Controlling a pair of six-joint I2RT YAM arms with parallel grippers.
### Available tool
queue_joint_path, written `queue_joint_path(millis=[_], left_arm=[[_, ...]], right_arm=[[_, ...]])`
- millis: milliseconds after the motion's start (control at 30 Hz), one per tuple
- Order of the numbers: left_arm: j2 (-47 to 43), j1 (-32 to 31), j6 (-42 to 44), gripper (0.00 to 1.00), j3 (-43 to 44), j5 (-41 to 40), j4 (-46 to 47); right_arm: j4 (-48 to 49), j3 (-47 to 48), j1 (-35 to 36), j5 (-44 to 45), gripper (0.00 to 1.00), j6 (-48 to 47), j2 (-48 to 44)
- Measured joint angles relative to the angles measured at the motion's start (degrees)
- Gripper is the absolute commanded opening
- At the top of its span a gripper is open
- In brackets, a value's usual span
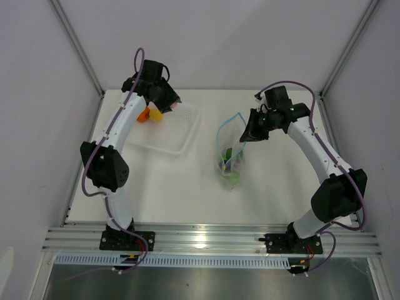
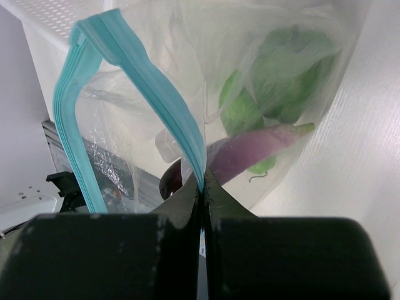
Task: Place the food in the zip-top bag and seal the zipper
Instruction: Place the fake food in the zipper food storage bag.
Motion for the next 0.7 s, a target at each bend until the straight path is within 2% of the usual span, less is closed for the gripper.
queue_joint_path(millis=[300, 700], left_arm=[[-9.01, -13.70, 6.10, 0.01, -1.25, 10.97, -3.04], [-11.93, -23.63, 6.99, 0.01, -1.55, 25.68, -7.23]], right_arm=[[-0.57, 2.40, -0.02, 0.68, 0.00, 0.04, 2.43], [-0.61, 3.74, 1.51, 0.72, 0.00, 0.09, 2.71]])
